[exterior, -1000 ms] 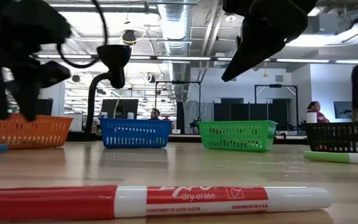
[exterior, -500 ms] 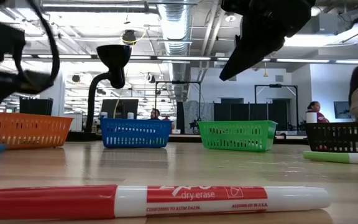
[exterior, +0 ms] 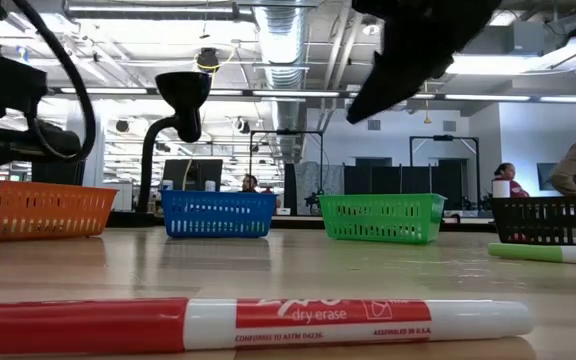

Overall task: Pick & Place Markers
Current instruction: Put the large light blue marker pen into the green basket

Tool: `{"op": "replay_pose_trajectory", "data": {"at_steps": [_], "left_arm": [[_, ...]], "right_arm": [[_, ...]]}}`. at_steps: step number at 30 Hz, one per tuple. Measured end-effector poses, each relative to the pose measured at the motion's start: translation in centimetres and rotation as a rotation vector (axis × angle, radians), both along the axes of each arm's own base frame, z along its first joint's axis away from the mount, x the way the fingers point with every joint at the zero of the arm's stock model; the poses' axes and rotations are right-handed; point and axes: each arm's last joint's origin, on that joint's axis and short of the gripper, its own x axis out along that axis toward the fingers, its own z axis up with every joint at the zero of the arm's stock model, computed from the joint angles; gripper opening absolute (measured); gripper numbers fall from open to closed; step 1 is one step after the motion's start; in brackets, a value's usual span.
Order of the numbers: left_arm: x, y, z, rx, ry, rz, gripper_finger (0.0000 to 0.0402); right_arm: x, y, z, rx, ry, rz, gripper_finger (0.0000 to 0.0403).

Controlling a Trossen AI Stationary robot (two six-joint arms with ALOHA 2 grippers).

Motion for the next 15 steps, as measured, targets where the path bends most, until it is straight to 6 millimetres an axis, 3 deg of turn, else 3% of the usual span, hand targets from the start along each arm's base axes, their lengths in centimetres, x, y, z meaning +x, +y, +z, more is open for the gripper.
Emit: {"op": "replay_pose_trajectory", "data": {"at_steps": [2,7,11,15], "left_arm": [[0.2,-0.1,0.1,-0.015,-0.034,0.064,0.0025],[2.3,-0.6,1.6,-0.068,-0.419,0.353,0.0028],[3.9,-0.7,2.8,-0.065,-0.623,0.356,0.0029],[5.0,0.7,3.1,0.031,-0.702,0.394,0.0025]], "right_arm": [[0.3,-0.1,0.2,0.012,-0.037,-0.005,0.015],[1.2,-0.5,1.0,0.023,-0.136,-0.005,0.0148],[1.6,-1.1,1.2,0.02,-0.167,-0.013,0.0149],[1.7,-1.4,1.2,0.021,-0.173,-0.022,0.0146]]}}
